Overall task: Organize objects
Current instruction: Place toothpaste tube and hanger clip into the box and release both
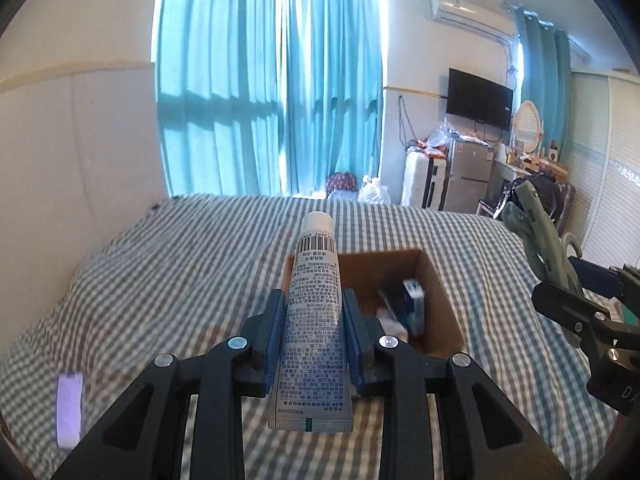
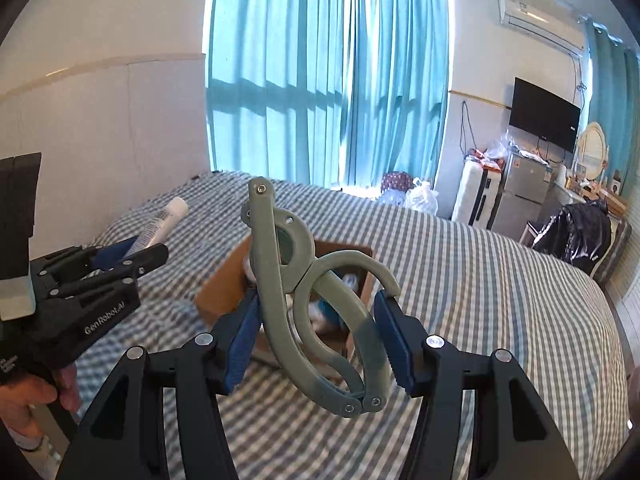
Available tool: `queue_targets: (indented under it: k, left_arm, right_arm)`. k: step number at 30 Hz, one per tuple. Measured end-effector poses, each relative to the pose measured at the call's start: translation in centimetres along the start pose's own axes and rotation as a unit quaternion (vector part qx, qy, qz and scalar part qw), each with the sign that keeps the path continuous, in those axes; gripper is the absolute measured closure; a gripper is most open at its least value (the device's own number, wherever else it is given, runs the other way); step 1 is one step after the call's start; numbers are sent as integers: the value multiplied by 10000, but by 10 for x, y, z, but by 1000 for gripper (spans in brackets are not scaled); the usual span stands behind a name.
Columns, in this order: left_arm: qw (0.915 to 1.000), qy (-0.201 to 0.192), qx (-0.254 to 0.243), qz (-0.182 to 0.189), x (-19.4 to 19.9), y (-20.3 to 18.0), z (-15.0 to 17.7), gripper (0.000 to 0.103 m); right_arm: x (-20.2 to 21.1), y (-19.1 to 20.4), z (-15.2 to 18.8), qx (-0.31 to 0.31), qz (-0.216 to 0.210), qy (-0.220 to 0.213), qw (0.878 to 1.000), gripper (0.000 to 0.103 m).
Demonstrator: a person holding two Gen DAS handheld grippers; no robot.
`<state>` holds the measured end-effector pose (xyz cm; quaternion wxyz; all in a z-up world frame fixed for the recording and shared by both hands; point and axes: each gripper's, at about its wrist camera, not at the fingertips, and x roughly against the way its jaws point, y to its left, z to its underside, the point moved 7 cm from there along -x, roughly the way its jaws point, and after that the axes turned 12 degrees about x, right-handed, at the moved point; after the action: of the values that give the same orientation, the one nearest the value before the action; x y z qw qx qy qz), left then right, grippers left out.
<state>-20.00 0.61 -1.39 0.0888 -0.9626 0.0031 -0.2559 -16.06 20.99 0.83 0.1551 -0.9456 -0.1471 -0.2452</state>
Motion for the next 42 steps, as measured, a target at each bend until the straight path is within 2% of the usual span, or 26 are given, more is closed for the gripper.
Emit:
queue_targets:
  k: [5,10,17,21,24,28,33,35,37,39,41,42]
  left_arm:
    - [9999,94,-116,-10,-42,-6,-14,75]
    - [9996,216,-180,30,-85,-10,-19,75]
    - [9985,534,-149,16,-147,-5,-4,75]
    - [9971,738,-211,24,-175,-5,11,75]
    - [9960,868,-186,58,-188,-3,20,75]
    - [9939,1043,-239,283,-196,-6,34,75]
    - [9931,1096,-292,287,-197,-5,44,73]
    - [9928,1129,-286,288,-196,-7,44,70]
    - [9929,1131,-253,278,-194,-5,43,44]
    - [9941,1012,-208,321,-187,-5,38,36]
    - [9947,936,-217,374,-177,-5,31,34]
    - [9950,907,-236,334,-173,-5,28,29]
  right_arm:
    - [-35,-7,-21,-77,-106,11,9999,46]
    - [-88,-14,-32,-352,-479,137,9981,46]
    - [-165,-16,-25,-664,-732,444,9941,46]
    - [-204,-15,-7,-735,-795,737,9914,46]
    - [-224,-15,4,-751,-810,905,9898,46]
    - [-239,-16,16,-807,-804,1072,9877,46]
    - [-245,-17,25,-879,-813,1164,9860,45]
    - [-244,-17,26,-899,-791,1167,9859,45]
    - [-237,-20,24,-913,-763,1081,9870,44]
    - [-224,-25,15,-905,-684,926,9892,35]
    - [-212,-29,6,-911,-588,803,9909,30]
    - [-203,-32,1,-917,-549,727,9916,28]
